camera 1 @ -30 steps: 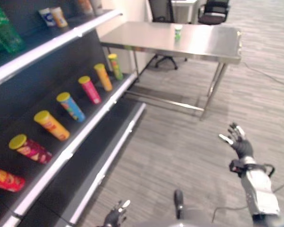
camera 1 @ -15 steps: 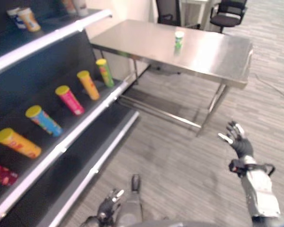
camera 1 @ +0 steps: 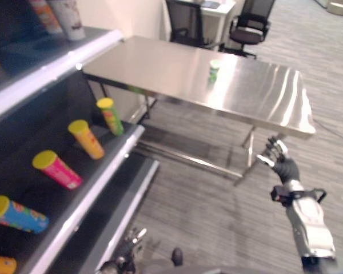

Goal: Put the goods on the table back onto the shelves and tidy them up.

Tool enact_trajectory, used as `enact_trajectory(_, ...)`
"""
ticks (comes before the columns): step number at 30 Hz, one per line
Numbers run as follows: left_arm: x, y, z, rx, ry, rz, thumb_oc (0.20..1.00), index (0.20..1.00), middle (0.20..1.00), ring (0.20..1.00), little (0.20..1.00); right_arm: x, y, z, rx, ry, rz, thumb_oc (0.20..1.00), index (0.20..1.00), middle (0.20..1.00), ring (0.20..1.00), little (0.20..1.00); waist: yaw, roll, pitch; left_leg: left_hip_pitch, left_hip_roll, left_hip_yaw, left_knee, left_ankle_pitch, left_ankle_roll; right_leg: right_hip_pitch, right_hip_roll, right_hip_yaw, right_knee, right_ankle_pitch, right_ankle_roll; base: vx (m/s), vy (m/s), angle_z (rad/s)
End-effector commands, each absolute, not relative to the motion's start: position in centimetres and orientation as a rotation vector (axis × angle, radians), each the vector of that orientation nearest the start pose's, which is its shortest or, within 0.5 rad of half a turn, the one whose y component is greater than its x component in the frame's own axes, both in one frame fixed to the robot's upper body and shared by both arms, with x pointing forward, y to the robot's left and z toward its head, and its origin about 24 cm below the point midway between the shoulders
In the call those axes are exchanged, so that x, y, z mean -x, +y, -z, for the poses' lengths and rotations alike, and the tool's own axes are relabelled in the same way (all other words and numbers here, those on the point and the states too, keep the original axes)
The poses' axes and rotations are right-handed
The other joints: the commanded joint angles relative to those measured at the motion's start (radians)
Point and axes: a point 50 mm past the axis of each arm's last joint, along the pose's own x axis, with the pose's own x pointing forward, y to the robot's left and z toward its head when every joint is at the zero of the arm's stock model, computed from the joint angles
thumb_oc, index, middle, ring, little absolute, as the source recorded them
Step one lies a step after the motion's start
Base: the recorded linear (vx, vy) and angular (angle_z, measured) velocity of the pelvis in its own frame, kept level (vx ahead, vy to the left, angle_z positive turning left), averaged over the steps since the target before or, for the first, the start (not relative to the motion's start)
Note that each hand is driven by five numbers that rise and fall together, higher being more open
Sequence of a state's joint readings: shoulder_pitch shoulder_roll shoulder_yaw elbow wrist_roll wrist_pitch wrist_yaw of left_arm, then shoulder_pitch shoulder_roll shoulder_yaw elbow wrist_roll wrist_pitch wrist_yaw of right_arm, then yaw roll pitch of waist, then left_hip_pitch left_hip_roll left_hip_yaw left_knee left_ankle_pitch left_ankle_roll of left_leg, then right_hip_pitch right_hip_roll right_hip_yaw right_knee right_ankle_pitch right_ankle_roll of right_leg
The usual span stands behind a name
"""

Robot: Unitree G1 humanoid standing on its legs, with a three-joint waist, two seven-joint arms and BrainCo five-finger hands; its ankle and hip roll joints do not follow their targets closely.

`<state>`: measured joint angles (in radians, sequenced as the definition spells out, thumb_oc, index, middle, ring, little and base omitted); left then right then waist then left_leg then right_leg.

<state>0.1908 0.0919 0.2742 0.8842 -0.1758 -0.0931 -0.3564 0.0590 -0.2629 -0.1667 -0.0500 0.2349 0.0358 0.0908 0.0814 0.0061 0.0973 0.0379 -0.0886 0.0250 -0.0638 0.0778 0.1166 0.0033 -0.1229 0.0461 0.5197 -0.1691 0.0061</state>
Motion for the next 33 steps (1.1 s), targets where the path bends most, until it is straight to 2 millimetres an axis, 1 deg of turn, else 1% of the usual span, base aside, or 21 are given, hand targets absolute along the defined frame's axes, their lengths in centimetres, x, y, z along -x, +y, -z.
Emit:
enact_trajectory(1,-8.5,22.0,14.2,0.294,0.853,-0.113,1.0,1.0,1.0,1.0,1.0,-24.3,-24.0,-8.7,0.071,-0.148,0.084,1.0,1.0,1.0,1.0,1.0,0.03,0.01,0.023,0.031,0.105,-0.025,-0.023,-0.019,-0.137,-0.002,0.022,-0.013,-0.19,0.27,-0.038,0.13,0.018,0.06)
enact_trajectory(3,-8.5,21.6,14.2,0.315,0.849,-0.113,1.0,1.0,1.0,1.0,1.0,-24.4,-24.0,-9.1,0.07,-0.166,0.084,1.0,1.0,1.0,1.0,1.0,0.023,0.009,0.024,0.04,0.097,-0.04,-0.023,-0.024,-0.137,-0.026,0.032,-0.026,-0.269,0.26,-0.028,0.15,-0.053,-0.06)
enact_trajectory(5,-8.6,21.0,14.2,0.326,0.844,-0.096,1.0,1.0,1.0,1.0,1.0,-24.4,-23.8,-10.1,0.074,-0.21,0.084,1.0,1.0,1.0,1.0,1.0,0.006,0.007,0.017,0.056,0.083,-0.058,-0.023,-0.042,-0.129,-0.078,0.054,-0.035,-0.469,0.259,-0.006,0.25,-0.089,-0.18)
enact_trajectory(7,-8.8,21.1,14.0,0.317,0.839,-0.093,1.0,1.0,1.0,1.0,1.0,-24.3,-23.4,-11.1,0.085,-0.253,0.081,1.0,1.0,1.0,1.0,1.0,-0.02,0.01,0.029,0.078,0.076,-0.082,-0.023,-0.054,-0.118,-0.134,0.084,-0.034,-0.587,0.277,0.001,0.21,-0.027,-0.14)
enact_trajectory(8,-9.0,21.3,14.0,0.317,0.834,-0.102,1.0,1.0,1.0,1.0,1.0,-24.3,-23.4,-11.7,0.092,-0.275,0.082,1.0,1.0,1.0,1.0,1.0,-0.036,0.014,0.044,0.095,0.078,-0.09,-0.023,-0.057,-0.113,-0.186,0.105,-0.033,-0.607,0.281,0.007,0.21,-0.018,0.15)
enact_trajectory(11,-9.1,21.4,13.9,0.324,0.83,-0.107,1.0,1.0,1.0,1.0,1.0,-24.1,-23.4,-13.1,0.12,-0.332,0.084,1.0,1.0,1.0,1.0,1.0,-0.061,0.012,0.052,0.126,0.087,-0.107,-0.023,-0.06,-0.111,-0.226,0.129,-0.051,-0.607,0.279,0.015,0.23,-0.054,0.48)
enact_trajectory(13,-9.1,21.5,13.9,0.323,0.832,-0.105,1.0,1.0,1.0,1.0,1.0,-24.1,-23.6,-13.2,0.134,-0.336,0.092,1.0,1.0,1.0,1.0,1.0,-0.069,0.008,0.052,0.131,0.086,-0.115,-0.023,-0.064,-0.111,-0.218,0.127,-0.056,-0.607,0.285,0.016,0.22,-0.096,0.82)
enact_trajectory(14,-8.7,21.5,14.1,0.308,0.855,-0.094,1.0,1.0,1.0,1.0,1.0,-23.9,-23.6,-13.7,0.147,-0.355,0.095,1.0,1.0,1.0,1.0,1.0,-0.072,-0.008,0.028,0.14,0.087,-0.12,-0.023,-0.06,-0.106,-0.18,0.131,-0.038,-0.607,0.284,0.01,0.3,-0.164,0.71)
enact_trajectory(16,-8.6,21.1,14.3,0.323,0.853,-0.106,1.0,1.0,1.0,1.0,1.0,-23.6,-24.0,-14.4,0.169,-0.384,0.12,1.0,1.0,1.0,1.0,1.0,-0.079,-0.019,-0.006,0.154,0.116,-0.113,-0.023,-0.021,-0.104,-0.128,0.138,-0.036,-0.607,0.312,0.02,0.4,-0.227,0.78)
enact_trajectory(19,-8.6,20.8,14.4,0.335,0.856,-0.106,1.0,1.0,1.0,1.0,1.0,-23.5,-23.9,-14.8,0.163,-0.401,0.114,1.0,1.0,1.0,1.0,1.0,-0.076,-0.02,-0.015,0.168,0.134,-0.103,-0.022,0.003,-0.112,-0.103,0.142,-0.047,-0.607,0.312,0.022,0.25,-0.143,0.47)
enact_trajectory(20,-8.5,20.5,14.4,0.315,0.868,-0.079,1.0,1.0,1.0,1.0,1.0,-23.7,-24.2,-14.9,0.183,-0.394,0.126,1.0,1.0,1.0,1.0,1.0,-0.076,-0.037,-0.028,0.156,0.148,-0.079,0.067,0.005,-0.121,-0.067,0.139,-0.058,-0.607,0.313,0.024,0.21,-0.127,0.25)
enact_trajectory(21,-8.5,20.5,14.4,0.315,0.868,-0.079,1.0,1.0,1.0,1.0,1.0,-23.7,-24.2,-14.9,0.184,-0.394,0.127,1.0,1.0,1.0,1.0,1.0,-0.078,-0.037,-0.027,0.151,0.148,-0.082,0.078,-0.002,-0.122,-0.065,0.139,-0.06,-0.607,0.313,0.024,0.41,-0.253,0.29)
enact_trajectory(23,-8.1,19.9,14.5,0.339,0.867,-0.078,1.0,1.0,1.0,1.0,1.0,-23.8,-23.8,-14.9,0.171,-0.392,0.092,1.0,1.0,1.0,1.0,1.0,-0.064,-0.063,-0.034,0.116,0.153,-0.077,0.252,0.001,-0.124,-0.022,0.134,-0.049,-0.607,0.316,0.022,0.28,-0.195,0.31)
enact_trajectory(24,-8.1,19.9,14.5,0.339,0.866,-0.078,1.0,1.0,1.0,1.0,1.0,-23.8,-23.8,-14.9,0.171,-0.392,0.092,1.0,1.0,1.0,1.0,1.0,-0.066,-0.062,-0.035,0.109,0.153,-0.078,0.262,-0.004,-0.124,-0.023,0.134,-0.05,-0.607,0.316,0.023,0.22,-0.228,-0.02)
enact_trajectory(25,-8.1,19.9,14.5,0.339,0.866,-0.078,1.0,1.0,1.0,1.0,1.0,-23.9,-23.8,-15.4,0.193,-0.4,0.085,1.0,1.0,1.0,1.0,1.0,-0.056,-0.092,-0.021,0.031,0.126,-0.074,0.453,-0.029,-0.13,0.009,0.119,-0.05,-0.607,0.321,0.022,0.18,-0.245,-0.03)
enact_trajectory(26,-8.2,20.2,14.4,0.33,0.867,-0.079,1.0,1.0,1.0,1.0,1.0,-24.1,-23.4,-15.6,0.182,-0.411,0.071,1.0,1.0,1.0,1.0,1.0,-0.046,-0.113,-0.004,-0.015,0.114,-0.066,0.573,-0.046,-0.131,0.028,0.104,-0.049,-0.607,0.333,0.022,0.24,-0.313,0.07)
enact_trajectory(27,-8.2,20.4,14.4,0.324,0.867,-0.082,1.0,1.0,1.0,1.0,1.0,-24.2,-23.3,-15.9,0.188,-0.418,0.07,1.0,1.0,1.0,1.0,1.0,-0.036,-0.128,0.009,-0.05,0.103,-0.057,0.637,-0.057,-0.132,0.045,0.093,-0.051,-0.607,0.337,0.02,0.14,-0.182,0.1)
enact_trajectory(29,-8.1,20.8,14.3,0.318,0.867,-0.085,1.0,1.0,1.0,1.0,1.0,-24.2,-23.2,-16.0,0.185,-0.423,0.07,1.0,1.0,1.0,1.0,1.0,-0.032,-0.13,0.016,-0.066,0.109,-0.052,0.646,-0.064,-0.131,0.055,0.095,-0.053,-0.607,0.332,0.018,0.12,-0.074,-0.01)
enact_trajectory(31,-8.0,21.4,14.2,0.308,0.869,-0.09,1.0,1.0,1.0,1.0,1.0,-24.0,-23.2,-16.3,0.194,-0.435,0.071,1.0,1.0,1.0,1.0,1.0,-0.032,-0.131,0.018,-0.087,0.173,-0.01,0.484,-0.068,-0.135,0.076,0.089,-0.059,-0.607,0.311,0.018,0.19,-0.023,0.07)
enact_trajectory(32,-8.0,21.4,14.2,0.308,0.869,-0.09,1.0,1.0,1.0,1.0,1.0,-24.0,-23.2,-16.3,0.194,-0.434,0.071,1.0,1.0,1.0,1.0,1.0,-0.031,-0.132,0.019,-0.08,0.173,-0.008,0.477,-0.066,-0.135,0.078,0.089,-0.058,-0.607,0.31,0.018,0.25,0.049,0.29)
enact_trajectory(33,-7.6,21.4,14.4,0.311,0.885,-0.091,1.0,1.0,1.0,1.0,1.0,-23.8,-23.1,-16.5,0.184,-0.45,0.076,1.0,1.0,1.0,1.0,1.0,-0.035,-0.12,0.007,-0.057,0.214,0.023,0.208,-0.054,-0.143,0.09,0.095,-0.07,-0.607,0.287,0.022,0.25,0.065,0.27)
